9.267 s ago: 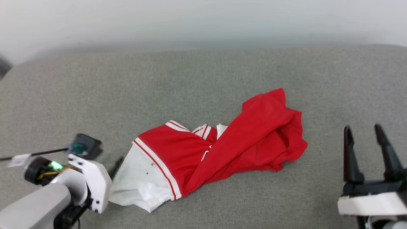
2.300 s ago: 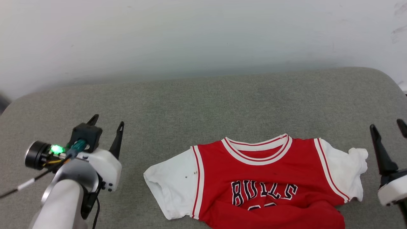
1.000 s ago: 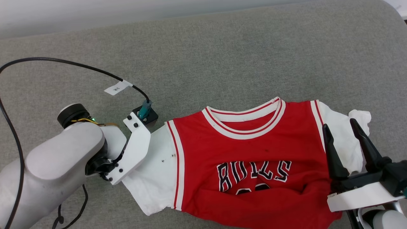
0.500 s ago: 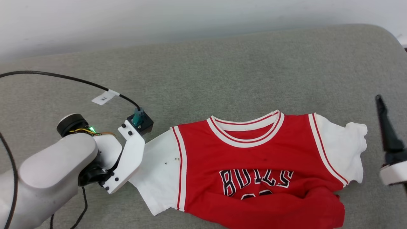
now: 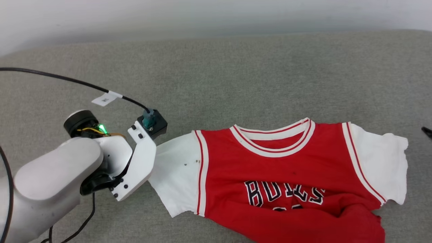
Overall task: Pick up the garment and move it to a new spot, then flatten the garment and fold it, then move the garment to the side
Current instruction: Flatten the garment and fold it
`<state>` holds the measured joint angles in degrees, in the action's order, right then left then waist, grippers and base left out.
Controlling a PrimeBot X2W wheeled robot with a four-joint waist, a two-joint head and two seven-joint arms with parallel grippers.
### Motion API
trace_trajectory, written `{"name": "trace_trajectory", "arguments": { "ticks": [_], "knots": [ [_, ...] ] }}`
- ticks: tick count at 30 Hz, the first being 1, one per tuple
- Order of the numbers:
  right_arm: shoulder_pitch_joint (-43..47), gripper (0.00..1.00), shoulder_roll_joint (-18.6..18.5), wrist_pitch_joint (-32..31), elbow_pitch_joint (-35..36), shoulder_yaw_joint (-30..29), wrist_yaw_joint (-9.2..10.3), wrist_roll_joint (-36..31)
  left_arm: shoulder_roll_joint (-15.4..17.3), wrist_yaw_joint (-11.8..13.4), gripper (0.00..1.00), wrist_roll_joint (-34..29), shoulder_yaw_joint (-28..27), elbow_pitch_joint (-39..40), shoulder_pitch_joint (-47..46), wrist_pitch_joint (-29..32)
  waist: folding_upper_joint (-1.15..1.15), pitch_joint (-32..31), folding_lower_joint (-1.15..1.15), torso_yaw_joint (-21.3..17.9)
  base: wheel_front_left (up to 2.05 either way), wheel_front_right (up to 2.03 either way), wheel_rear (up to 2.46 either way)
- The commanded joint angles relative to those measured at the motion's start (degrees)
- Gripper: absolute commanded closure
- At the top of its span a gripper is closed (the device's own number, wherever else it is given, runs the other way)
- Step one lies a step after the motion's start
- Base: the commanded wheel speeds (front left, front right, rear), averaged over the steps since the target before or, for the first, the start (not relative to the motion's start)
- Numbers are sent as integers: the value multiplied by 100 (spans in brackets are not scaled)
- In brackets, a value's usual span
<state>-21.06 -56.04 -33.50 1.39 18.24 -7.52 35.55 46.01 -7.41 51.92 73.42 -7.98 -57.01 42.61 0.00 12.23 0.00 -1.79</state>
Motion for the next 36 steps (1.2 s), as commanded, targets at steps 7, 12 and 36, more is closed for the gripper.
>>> {"name": "trace_trajectory", "arguments": {
  "ticks": [7,12,36],
  "knots": [
    [-961,0,-424,-1539,-567,872,6,954,-131,4,100,-201,-10,123,-375,-86,0,562,0,280,0,0,0],
    [-1312,0,-196,-1950,-1139,1001,6,1338,-158,4,100,-238,-20,169,-601,-144,0,876,0,380,0,0,0],
    [-1451,100,296,-484,-1755,1989,4,1354,-271,3,100,-363,-9,-186,-399,-673,0,560,0,224,0,0,0]
  ]
}}
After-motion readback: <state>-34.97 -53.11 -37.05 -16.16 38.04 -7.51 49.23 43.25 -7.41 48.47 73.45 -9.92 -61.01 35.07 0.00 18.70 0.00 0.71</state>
